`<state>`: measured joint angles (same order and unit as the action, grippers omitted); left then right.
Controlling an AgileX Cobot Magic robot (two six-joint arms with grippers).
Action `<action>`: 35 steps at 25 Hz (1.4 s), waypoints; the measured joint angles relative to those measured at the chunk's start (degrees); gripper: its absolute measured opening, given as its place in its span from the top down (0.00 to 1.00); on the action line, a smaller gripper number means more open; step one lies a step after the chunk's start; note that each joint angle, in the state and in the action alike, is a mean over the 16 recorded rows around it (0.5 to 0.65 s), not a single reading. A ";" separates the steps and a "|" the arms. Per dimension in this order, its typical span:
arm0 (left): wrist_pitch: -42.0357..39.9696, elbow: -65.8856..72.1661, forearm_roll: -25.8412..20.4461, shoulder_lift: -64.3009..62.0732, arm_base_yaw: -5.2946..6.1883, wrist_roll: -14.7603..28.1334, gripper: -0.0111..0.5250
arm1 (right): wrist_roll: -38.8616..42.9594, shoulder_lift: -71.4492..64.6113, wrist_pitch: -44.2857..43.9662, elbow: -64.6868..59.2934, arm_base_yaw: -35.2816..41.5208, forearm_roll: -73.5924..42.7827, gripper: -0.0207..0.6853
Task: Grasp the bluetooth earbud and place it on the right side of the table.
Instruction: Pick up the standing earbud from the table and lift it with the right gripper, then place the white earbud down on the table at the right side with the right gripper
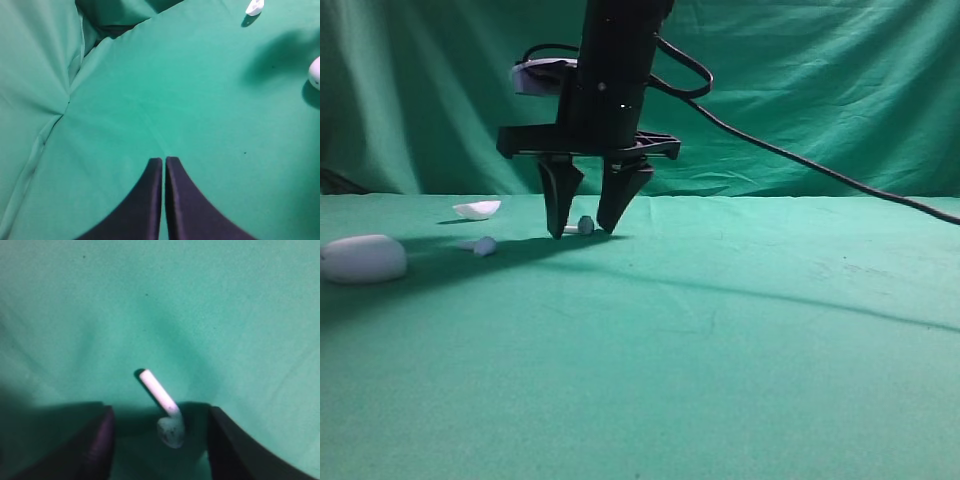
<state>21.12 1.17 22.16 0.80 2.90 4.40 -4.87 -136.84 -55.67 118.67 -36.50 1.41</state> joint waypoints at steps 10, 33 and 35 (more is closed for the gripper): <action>0.00 0.00 0.00 0.00 0.00 0.00 0.98 | 0.43 -0.63 -3.14 2.86 0.00 -0.10 0.75; 0.00 0.00 0.00 0.00 0.00 0.00 0.98 | 4.08 30.43 -11.14 -17.76 10.15 -1.65 0.83; 0.00 0.00 0.00 0.00 0.00 0.00 0.98 | 4.34 34.78 -8.41 -26.09 12.57 -1.73 0.83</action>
<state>21.12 1.17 22.16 0.80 2.90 4.40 -0.54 -102.06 -64.08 92.59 -23.93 -0.32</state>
